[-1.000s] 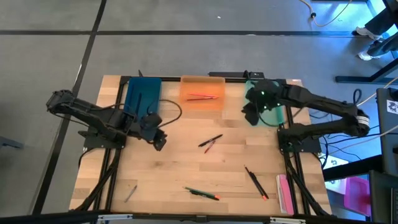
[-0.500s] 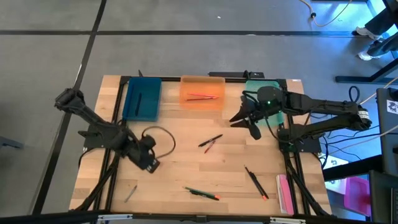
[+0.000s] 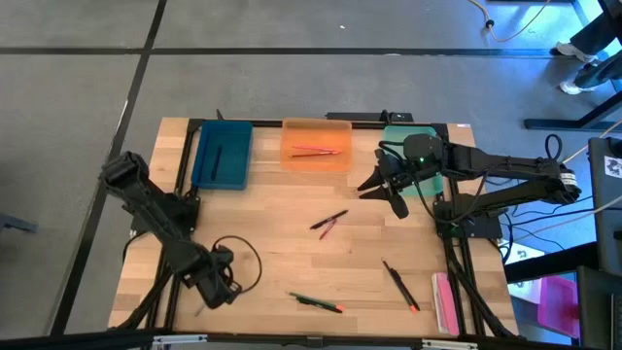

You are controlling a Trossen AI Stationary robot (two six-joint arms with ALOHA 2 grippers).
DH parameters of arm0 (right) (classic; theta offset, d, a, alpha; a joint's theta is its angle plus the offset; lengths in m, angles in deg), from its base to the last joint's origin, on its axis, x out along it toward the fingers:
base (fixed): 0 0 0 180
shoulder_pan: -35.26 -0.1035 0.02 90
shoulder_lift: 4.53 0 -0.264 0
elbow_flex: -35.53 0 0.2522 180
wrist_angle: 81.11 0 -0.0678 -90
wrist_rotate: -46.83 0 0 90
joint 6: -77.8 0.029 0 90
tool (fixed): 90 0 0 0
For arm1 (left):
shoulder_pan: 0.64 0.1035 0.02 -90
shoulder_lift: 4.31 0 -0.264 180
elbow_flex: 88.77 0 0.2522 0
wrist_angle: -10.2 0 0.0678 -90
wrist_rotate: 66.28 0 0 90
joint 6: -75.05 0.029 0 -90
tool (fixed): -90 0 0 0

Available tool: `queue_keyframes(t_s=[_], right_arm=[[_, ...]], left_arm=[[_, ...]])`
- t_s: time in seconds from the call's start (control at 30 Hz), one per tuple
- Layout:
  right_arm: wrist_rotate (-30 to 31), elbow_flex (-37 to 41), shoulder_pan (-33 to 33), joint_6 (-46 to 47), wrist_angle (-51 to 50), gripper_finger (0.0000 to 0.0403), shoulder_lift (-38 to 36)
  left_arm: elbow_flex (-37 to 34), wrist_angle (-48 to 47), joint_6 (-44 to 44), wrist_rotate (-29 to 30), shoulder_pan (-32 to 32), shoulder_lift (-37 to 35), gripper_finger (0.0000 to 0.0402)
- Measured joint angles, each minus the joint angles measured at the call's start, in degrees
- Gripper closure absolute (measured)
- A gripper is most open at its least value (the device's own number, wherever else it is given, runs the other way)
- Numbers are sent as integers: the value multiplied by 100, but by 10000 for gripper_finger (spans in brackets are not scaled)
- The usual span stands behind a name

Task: Sort crayons/erasers/pens/pencils in bins
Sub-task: Put the gray crayon into the blue bin

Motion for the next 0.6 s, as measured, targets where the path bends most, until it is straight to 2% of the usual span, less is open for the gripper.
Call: queue_keyframes(t_s=[0.3, 0.6], right_arm=[[2, 1, 0, 149, 4, 292, 1], [2, 1, 0, 143, 4, 292, 1]], left_arm=[[2, 159, -936, -303, -533, 592, 305], [4, 413, -1111, -315, -745, 798, 305]])
